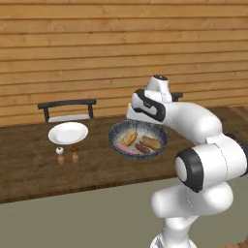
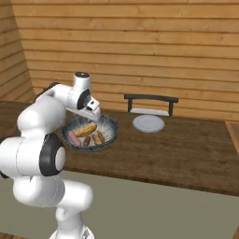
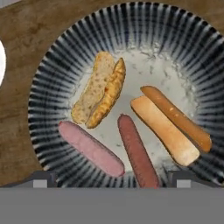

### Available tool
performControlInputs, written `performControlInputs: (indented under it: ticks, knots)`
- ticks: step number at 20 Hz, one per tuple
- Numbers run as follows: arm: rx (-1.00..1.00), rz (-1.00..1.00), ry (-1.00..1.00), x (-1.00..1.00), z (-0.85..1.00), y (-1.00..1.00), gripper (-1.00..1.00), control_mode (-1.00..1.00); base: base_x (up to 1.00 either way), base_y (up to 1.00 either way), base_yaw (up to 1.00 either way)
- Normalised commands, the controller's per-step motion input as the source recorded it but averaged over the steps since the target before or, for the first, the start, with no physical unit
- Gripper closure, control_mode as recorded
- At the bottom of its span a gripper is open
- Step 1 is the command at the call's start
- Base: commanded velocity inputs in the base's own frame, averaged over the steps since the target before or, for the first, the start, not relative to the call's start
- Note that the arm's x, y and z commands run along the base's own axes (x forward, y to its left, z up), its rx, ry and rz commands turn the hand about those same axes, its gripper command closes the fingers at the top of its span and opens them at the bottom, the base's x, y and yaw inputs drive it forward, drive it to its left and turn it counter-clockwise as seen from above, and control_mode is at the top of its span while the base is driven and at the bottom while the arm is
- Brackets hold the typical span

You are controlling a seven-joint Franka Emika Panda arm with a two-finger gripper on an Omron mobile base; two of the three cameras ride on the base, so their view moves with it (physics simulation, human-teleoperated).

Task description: Place one bun and one sausage from the bowl on each plate.

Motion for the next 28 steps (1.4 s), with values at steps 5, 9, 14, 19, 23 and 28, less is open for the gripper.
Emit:
performControlInputs:
  ticks: [5,9,14,19,23,28]
  knots:
    - [0.0,-0.04,0.0,0.35,-0.54,0.12,-1.0,-1.0,0.0,0.0,0.0]
    - [0.0,-0.01,0.0,0.35,-0.57,0.0,-1.0,-1.0,0.0,0.0,0.0]
    - [0.0,0.0,0.0,0.49,-0.47,0.0,-1.0,-1.0,0.0,0.0,0.0]
    - [0.0,0.0,0.0,0.43,-0.32,0.0,-1.0,-1.0,0.0,0.0,0.0]
    - [0.0,0.0,0.0,0.42,-0.27,0.12,-1.0,-1.0,0.0,0.0,0.0]
    - [0.0,0.0,0.05,0.04,-0.46,0.01,-1.0,-1.0,0.0,0.0,0.0]
